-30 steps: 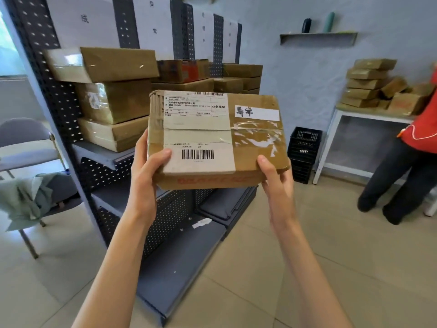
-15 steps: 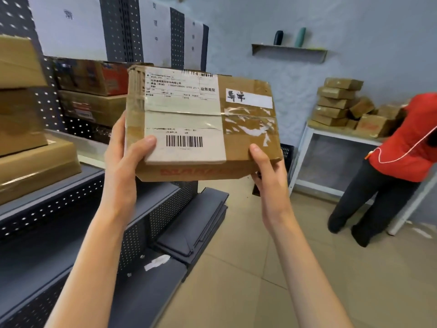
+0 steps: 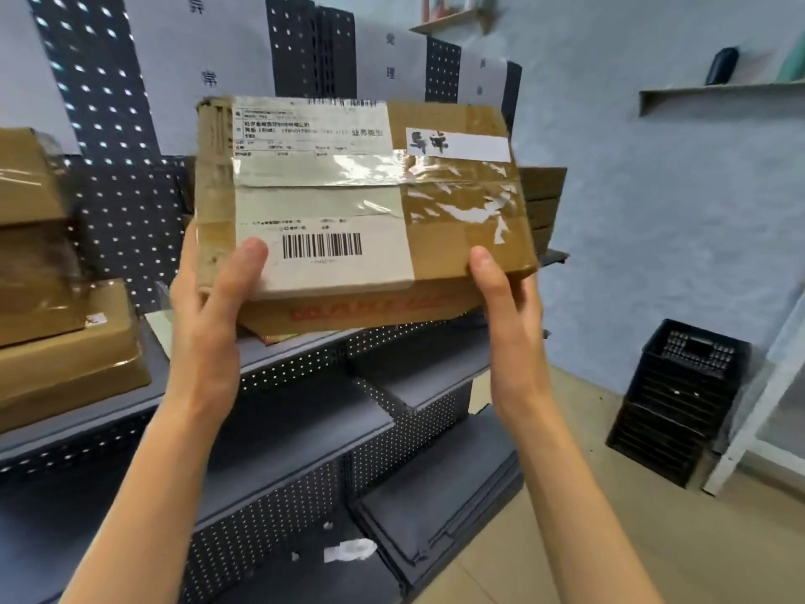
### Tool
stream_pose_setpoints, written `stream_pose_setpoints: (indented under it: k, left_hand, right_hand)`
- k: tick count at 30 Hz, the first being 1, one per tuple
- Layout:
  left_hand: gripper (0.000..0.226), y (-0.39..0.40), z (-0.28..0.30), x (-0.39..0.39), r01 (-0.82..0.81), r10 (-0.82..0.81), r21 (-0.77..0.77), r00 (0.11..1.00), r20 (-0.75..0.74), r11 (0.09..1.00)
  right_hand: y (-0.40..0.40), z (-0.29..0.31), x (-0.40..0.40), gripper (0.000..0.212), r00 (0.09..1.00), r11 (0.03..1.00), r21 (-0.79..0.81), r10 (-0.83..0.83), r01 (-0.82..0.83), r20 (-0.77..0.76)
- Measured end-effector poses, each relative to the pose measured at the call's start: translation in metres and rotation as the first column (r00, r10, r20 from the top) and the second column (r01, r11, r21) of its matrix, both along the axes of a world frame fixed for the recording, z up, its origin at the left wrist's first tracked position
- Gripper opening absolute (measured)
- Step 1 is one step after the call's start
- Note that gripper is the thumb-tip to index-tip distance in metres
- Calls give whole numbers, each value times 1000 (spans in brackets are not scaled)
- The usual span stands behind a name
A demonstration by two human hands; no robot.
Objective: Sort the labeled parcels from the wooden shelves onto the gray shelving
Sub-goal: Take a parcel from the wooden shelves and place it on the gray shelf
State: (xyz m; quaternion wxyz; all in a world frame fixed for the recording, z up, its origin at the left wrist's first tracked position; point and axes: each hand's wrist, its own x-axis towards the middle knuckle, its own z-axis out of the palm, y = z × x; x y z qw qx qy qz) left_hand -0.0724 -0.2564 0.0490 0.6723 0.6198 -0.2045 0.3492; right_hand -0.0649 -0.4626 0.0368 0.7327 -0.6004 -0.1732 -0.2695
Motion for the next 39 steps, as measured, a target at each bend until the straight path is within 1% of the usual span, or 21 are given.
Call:
stream_pose_setpoints:
  k: [1,2,3,6,7,10,12,14,16,18,20,23,25,28,30,32,34,36,38,39]
  left_hand:
    - [68,-8,6,7,-33,33,1,999,9,999]
    - [61,-15,11,15,-66,66,2,998,24,998]
    - [65,-20,16,22,-97,97,3,994,41,995]
    - [108,-31,31,38,-177,176,37,983,45,983]
    - [116,-32,36,42,-183,182,57,983,26,981]
    - [118,-26,49,53,-241,243,112,970,-6,964]
    - [119,-17,58,62,-311,316,156,949,-10,938]
    - [115,-3,68,77,-368,373,183,928,6,912]
    - [107,10,78,92,-375,380,185,925,11,908]
    - [100,23,86,110,-396,396,174,918,37,902]
    - [102,32,96,127,-434,427,137,901,74,891]
    - [112,43,115,150,-488,475,100,871,128,867]
    - [112,55,127,167,-503,487,86,859,157,860]
    - [98,76,140,190,-528,507,107,844,177,842]
    - [88,88,144,205,-540,517,114,837,182,834]
    - [85,95,147,218,-549,527,100,830,183,830]
    - [85,98,147,230,-552,532,84,827,181,829]
    - [85,102,147,240,-554,537,80,827,166,828]
    - [84,106,147,249,-565,550,92,822,147,820]
    - [83,108,147,253,-569,556,93,820,138,817]
  right_hand:
    - [-7,7,15,45,999,999,5,42,-42,3]
    - [-14,14,29,40,997,997,1,77,-77,5]
    - [-20,21,43,35,994,994,-12,108,-108,5]
    - [-29,40,80,32,977,977,-28,213,-212,29]
    - [-30,45,92,31,966,967,-24,256,-255,35]
    - [-27,56,127,35,932,934,-69,356,-351,69]
    - [-20,63,146,43,910,912,-114,404,-393,92]
    - [-10,71,167,52,888,893,-155,443,-423,122]
    - [2,79,185,62,879,888,-171,451,-426,155]
    - [17,89,207,63,877,895,-176,440,-410,194]
    - [33,102,230,63,874,902,-164,429,-400,226]
    - [56,125,259,62,868,907,-156,420,-391,266]
    - [71,138,277,62,863,910,-150,415,-387,289]
    - [93,151,301,69,868,920,-133,391,-367,307]
    - [105,158,315,66,871,925,-97,380,-368,311]
    - [116,162,327,59,873,923,-86,382,-374,305]
    - [126,163,340,59,876,921,-96,389,-377,284]
    - [134,160,353,66,878,920,-98,392,-380,273]
    - [140,159,364,82,893,929,-111,371,-354,254]
    - [142,159,368,86,899,931,-119,364,-345,245]
